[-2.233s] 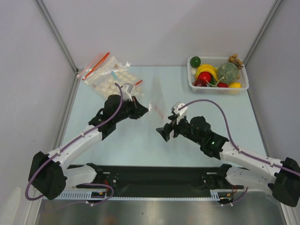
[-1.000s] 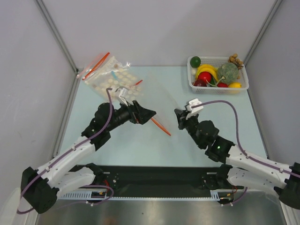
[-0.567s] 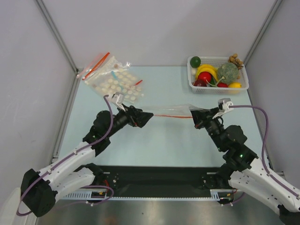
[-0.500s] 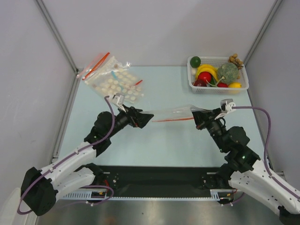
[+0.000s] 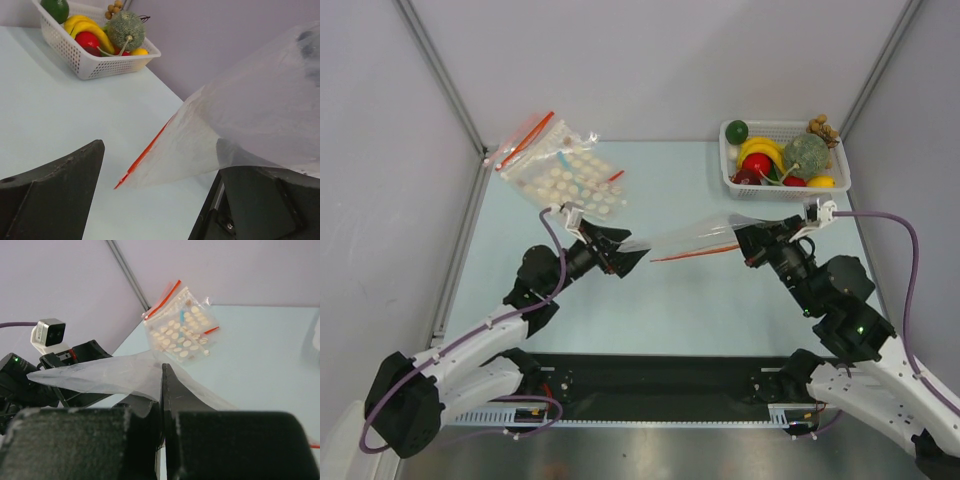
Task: Place the food in the zip-top bag and seal the zipper
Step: Place the zipper food storage bag at the center of the board.
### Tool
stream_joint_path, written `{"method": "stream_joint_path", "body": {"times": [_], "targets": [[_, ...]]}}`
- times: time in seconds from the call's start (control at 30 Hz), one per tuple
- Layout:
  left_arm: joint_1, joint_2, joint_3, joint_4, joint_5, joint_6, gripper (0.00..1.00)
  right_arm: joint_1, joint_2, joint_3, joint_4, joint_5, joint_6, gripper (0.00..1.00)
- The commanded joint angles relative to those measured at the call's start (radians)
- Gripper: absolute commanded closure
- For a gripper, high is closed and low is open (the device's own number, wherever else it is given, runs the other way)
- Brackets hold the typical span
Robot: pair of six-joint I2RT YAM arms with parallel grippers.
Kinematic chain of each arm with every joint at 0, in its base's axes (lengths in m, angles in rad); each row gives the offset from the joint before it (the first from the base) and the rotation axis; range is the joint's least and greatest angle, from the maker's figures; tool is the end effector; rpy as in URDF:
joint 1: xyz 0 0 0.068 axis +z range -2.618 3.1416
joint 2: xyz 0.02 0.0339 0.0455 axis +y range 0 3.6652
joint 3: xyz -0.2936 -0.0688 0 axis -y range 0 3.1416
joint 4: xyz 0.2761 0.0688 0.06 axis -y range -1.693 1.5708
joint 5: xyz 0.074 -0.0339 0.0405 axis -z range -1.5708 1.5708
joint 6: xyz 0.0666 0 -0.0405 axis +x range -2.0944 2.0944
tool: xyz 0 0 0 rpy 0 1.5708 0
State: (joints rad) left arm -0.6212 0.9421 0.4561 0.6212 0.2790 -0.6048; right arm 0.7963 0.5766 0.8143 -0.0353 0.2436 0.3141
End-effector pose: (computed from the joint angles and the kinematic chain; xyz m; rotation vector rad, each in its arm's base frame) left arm 0.1977 -0.1641 0.2937 0.2597 1.5348 -1.1891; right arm 0.1261 0.1059 0.4248 -0.1303 1.4104 0.7595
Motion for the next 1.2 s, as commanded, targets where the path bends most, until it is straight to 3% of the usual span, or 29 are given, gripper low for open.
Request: {"method": "stream_joint_path", "body": {"times": [0.0, 0.1, 0.17, 0.23, 0.27, 0.33, 0.37, 0.47, 0.57, 0.7, 0.83, 0.93, 0.97, 1.07, 1.17], "targets": [[-0.005, 0.029, 0.01, 0.107, 0.083, -0.009, 0.0, -0.003, 0.051, 0.072, -0.077, -0.033, 0.003, 1.0], [-0.008, 0.052, 0.032, 0.104, 0.109, -0.012, 0.04, -0.005, 0.069, 0.088, -0.087, -0.058, 0.013, 1.0], [-0.009, 0.072, 0.041, 0.097, 0.111, -0.009, 0.16, -0.006, 0.075, 0.089, -0.092, -0.075, 0.02, 1.0], [-0.009, 0.089, 0.053, 0.078, 0.118, -0.009, 0.28, -0.009, 0.083, 0.094, -0.104, -0.07, 0.026, 1.0], [-0.009, 0.093, 0.058, 0.074, 0.118, -0.006, 0.42, -0.012, 0.086, 0.103, -0.119, -0.063, 0.031, 1.0], [-0.011, 0.103, 0.069, 0.051, 0.118, -0.007, 0.61, -0.02, 0.104, 0.111, -0.135, -0.055, 0.033, 1.0], [-0.012, 0.112, 0.075, 0.04, 0.117, -0.007, 0.64, -0.031, 0.115, 0.12, -0.156, -0.05, 0.033, 1.0], [-0.011, 0.139, 0.114, -0.085, 0.086, -0.013, 0.73, -0.072, 0.189, 0.132, -0.201, -0.064, 0.036, 1.0], [-0.011, 0.201, 0.203, -0.28, 0.052, -0.018, 0.74, -0.121, 0.281, 0.128, -0.209, -0.116, 0.046, 1.0], [-0.009, 0.332, 0.289, -0.371, 0.045, -0.003, 0.77, -0.262, 0.426, 0.08, -0.161, -0.233, 0.089, 0.97], [-0.002, 0.412, 0.323, -0.425, 0.023, -0.004, 0.77, -0.338, 0.577, 0.054, -0.081, -0.4, 0.112, 0.77], [0.021, 0.463, 0.328, -0.426, 0.019, -0.009, 0.82, -0.342, 0.649, 0.06, -0.067, -0.412, 0.108, 0.48], [0.04, 0.48, 0.329, -0.428, 0.02, -0.009, 0.83, -0.344, 0.657, 0.059, -0.066, -0.409, 0.108, 0.33], [0.078, 0.53, 0.345, -0.436, 0.031, 0.003, 0.88, -0.339, 0.655, 0.054, -0.067, -0.388, 0.103, 0.2], [0.101, 0.563, 0.361, -0.469, 0.022, 0.022, 0.87, -0.324, 0.632, 0.052, -0.086, -0.334, 0.086, 0.13]]}}
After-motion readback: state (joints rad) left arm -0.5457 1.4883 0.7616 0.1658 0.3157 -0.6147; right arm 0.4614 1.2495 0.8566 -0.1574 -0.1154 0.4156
